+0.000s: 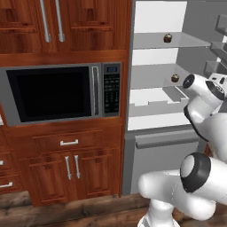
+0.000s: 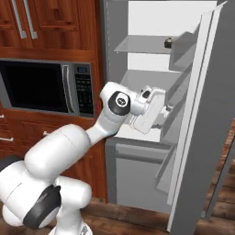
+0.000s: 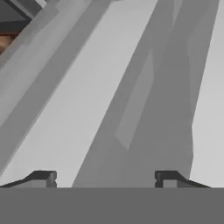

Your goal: Take the cupcakes from the fridge and place them on the empty tray on the dining counter.

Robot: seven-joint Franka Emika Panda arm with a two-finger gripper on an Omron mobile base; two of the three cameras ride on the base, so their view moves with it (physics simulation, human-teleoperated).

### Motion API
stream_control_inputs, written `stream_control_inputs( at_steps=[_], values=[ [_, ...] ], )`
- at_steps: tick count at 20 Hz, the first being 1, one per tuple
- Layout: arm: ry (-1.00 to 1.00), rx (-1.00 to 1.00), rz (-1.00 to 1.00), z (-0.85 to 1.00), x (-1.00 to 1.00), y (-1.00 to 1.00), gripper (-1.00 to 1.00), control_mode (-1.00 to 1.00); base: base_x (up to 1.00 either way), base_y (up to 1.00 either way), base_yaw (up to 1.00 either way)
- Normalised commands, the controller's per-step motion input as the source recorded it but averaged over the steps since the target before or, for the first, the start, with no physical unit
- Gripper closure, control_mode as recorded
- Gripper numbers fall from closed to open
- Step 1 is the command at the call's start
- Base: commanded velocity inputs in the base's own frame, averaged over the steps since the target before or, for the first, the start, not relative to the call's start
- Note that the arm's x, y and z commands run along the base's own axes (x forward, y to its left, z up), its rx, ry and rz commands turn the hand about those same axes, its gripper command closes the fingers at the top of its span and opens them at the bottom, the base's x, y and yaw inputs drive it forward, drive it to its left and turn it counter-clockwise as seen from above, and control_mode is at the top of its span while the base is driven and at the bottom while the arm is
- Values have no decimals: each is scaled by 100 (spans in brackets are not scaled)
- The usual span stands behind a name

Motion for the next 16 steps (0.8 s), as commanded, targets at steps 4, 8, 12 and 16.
stream_control_inputs(
  at_steps=[4,8,12,16],
  values=[
    [19,-2,0,-33,4,-96,-100,-100,0,0,0],
    [15,0,0,-40,-2,-100,-100,-100,0,0,0],
    [-4,0,6,-13,-66,-52,-100,-100,0,0,0],
    [-37,0,11,27,-97,21,-100,-100,0,0,0]
  ],
)
